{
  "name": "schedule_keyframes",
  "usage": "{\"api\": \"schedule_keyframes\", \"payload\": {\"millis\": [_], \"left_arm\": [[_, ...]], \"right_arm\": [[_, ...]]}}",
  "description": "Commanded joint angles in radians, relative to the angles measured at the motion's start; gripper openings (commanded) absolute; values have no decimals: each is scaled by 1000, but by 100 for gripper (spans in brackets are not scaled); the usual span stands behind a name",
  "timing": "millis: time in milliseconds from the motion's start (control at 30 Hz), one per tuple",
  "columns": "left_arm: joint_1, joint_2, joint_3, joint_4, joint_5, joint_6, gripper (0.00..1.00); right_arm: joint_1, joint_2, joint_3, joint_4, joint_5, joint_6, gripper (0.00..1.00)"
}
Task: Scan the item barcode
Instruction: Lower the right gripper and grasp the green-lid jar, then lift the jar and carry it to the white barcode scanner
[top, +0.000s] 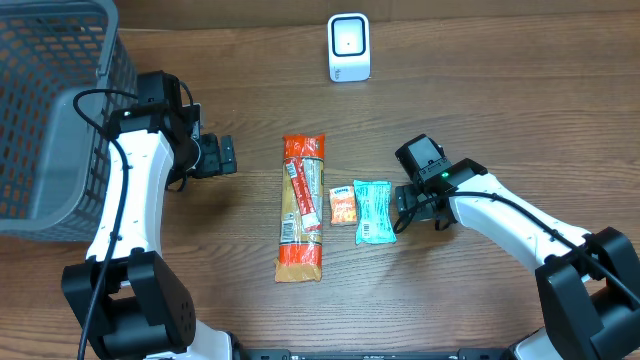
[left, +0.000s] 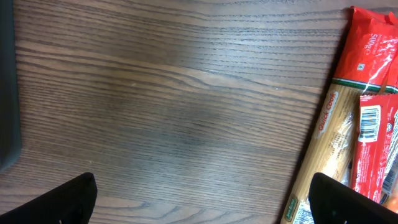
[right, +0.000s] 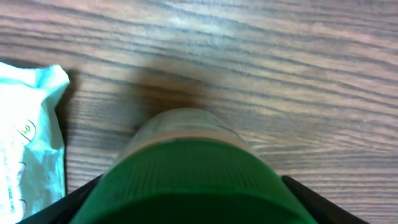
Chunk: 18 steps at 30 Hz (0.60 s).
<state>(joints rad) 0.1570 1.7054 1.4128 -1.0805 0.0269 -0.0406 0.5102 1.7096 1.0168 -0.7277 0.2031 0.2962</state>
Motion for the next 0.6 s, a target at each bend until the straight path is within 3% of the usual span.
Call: {"api": "schedule_keyframes", "payload": {"millis": [0,400,567], "left_arm": [[0,-23,14,1,11,26,100],[0,-23,14,1,11,26,100],[0,-23,14,1,11,26,100]], "right_arm": [[-6,2,-6,16,21,11,82],[-6,2,-6,31,20,11,82],[-6,2,-7,31,20,11,65]]}}
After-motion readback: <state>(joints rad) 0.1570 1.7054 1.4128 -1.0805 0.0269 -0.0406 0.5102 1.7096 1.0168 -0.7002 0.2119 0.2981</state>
